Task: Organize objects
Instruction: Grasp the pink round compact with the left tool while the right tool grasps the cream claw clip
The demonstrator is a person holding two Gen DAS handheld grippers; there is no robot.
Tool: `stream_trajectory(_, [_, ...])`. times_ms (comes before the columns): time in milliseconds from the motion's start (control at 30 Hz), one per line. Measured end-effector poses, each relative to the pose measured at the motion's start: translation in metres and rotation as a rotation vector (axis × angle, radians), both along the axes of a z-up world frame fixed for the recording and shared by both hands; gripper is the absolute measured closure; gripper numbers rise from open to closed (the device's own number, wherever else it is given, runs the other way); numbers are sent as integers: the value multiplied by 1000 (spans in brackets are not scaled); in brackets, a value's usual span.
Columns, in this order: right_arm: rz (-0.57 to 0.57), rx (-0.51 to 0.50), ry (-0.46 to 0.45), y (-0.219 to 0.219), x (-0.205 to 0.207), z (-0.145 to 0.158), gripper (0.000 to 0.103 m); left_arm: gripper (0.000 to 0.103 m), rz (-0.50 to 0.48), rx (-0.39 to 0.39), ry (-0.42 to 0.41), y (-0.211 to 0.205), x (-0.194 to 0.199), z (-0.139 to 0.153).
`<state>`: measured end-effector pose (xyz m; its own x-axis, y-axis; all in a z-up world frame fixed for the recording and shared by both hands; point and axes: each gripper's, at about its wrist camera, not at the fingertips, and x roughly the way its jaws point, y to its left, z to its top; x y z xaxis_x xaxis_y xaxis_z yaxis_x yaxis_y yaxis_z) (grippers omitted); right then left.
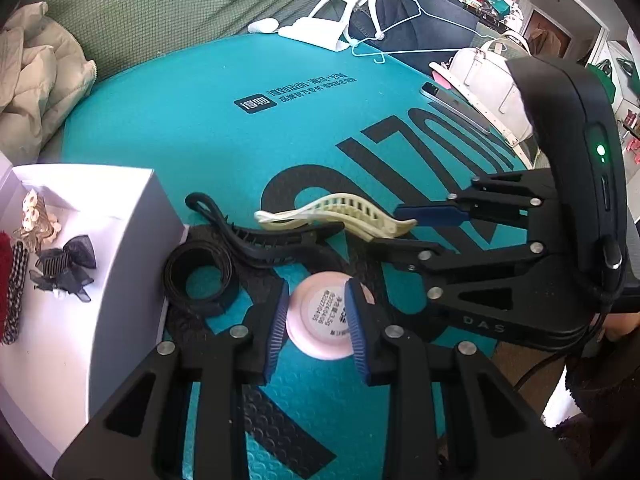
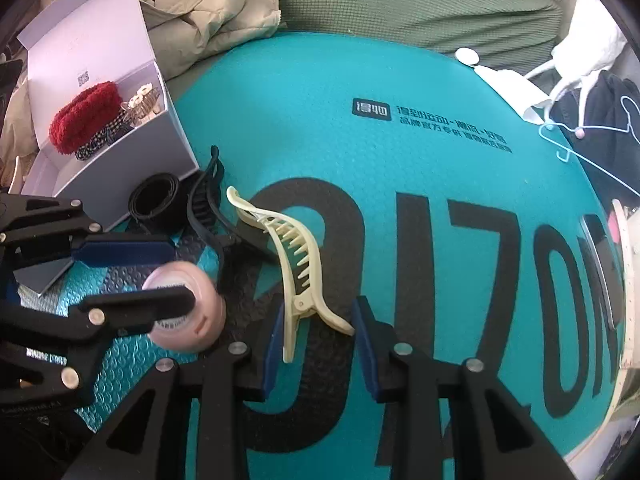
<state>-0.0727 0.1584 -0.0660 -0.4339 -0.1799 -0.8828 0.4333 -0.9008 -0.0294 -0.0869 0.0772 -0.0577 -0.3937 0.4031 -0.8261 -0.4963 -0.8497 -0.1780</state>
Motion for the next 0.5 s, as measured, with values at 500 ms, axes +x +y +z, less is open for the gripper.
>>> stream_trajectory(500, [-110,23,-37,12,40,3,70,76,-47,24,-25,-4,30,3])
